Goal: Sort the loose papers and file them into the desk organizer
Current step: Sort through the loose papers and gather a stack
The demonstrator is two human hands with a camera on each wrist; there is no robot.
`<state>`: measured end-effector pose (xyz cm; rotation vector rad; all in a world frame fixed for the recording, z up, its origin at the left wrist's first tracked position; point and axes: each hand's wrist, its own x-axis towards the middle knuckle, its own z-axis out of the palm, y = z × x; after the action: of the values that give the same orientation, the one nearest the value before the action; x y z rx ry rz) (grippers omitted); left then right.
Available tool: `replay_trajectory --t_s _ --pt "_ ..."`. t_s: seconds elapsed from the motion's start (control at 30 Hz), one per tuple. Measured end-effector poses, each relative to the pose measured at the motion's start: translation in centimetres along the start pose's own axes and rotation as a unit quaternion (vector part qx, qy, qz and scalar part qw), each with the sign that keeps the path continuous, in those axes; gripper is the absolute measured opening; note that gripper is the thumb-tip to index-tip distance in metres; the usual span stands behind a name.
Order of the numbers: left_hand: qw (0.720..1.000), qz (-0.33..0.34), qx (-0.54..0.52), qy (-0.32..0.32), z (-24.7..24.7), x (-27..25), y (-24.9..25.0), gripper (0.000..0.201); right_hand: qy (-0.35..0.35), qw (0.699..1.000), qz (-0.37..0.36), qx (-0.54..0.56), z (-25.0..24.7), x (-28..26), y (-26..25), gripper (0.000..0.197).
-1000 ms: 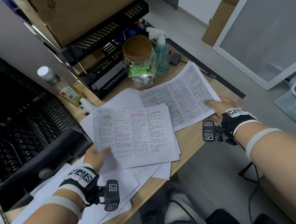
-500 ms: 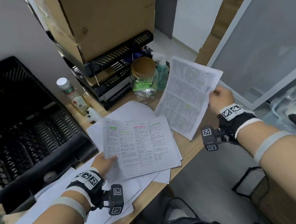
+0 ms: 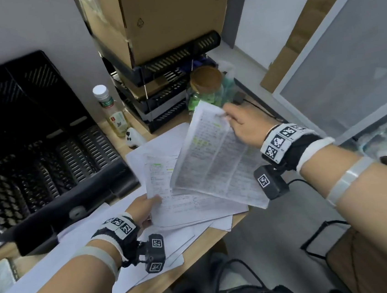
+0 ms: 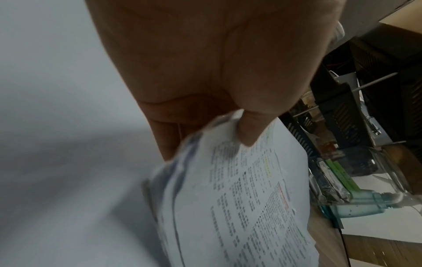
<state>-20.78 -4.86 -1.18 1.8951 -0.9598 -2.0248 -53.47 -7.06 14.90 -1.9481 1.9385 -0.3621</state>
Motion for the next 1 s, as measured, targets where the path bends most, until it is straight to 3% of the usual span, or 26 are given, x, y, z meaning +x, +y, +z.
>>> replay_trajectory --t_s 0.13,0.23,0.33,0.4,0.47,0.57,0.67,0.77,0.83,0.93,1.0 --pt "0.997 -0.029 -0.065 -0.040 -0.1 -0.8 0.3 0.050 -0.104 0.992 -0.020 -0.061 6.9 2.5 -2.0 0.016" --pt "0.997 0.000 -0.031 -0.067 0.0 -0.5 0.0 0.049 -0.136 0.989 -0.021 -0.061 11.1 3.7 -3.3 0.021" --pt "0.998 0.055 0.014 -0.032 -0.1 0.6 -0.8 0.049 -0.091 0.993 -0.033 0.063 13.8 4.2 -4.5 0.019" --pt "0.996 0.081 0.040 -0.007 0.1 0.8 -0.7 0.044 -0.025 0.990 -0.019 0.140 14.6 3.9 -4.5 0.019" --pt "0.994 0.090 0.065 0.017 0.4 1.3 -0.6 0.033 0.029 0.987 0.037 0.151 14.7 3.4 -3.3 0.029" --pt "0.988 0.100 0.106 0.055 0.6 1.6 -0.5 0.021 0.034 0.967 0.216 0.130 14.3 1.5 0.7 0.044" --pt "0.987 0.130 0.086 0.046 0.5 1.5 -0.2 0.016 0.031 0.937 0.325 0.122 13.2 -1.1 4.5 0.054" --pt "0.985 0.161 0.054 0.024 0.2 0.1 0.7 0.015 -0.018 0.875 0.402 0.270 12.4 -3.5 5.9 0.078" --pt "0.983 0.179 0.032 -0.001 -0.3 -0.6 1.4 0.016 -0.019 0.834 0.406 0.373 12.4 -4.5 6.4 0.068" --pt "0.981 0.194 0.008 -0.016 -1.0 -1.6 2.5 0.029 0.021 0.823 0.377 0.425 11.4 -4.7 5.6 0.032" --pt "0.979 0.202 -0.021 -0.018 -1.5 -1.9 3.2 0.035 0.048 0.812 0.347 0.466 10.0 -4.5 4.5 0.025"
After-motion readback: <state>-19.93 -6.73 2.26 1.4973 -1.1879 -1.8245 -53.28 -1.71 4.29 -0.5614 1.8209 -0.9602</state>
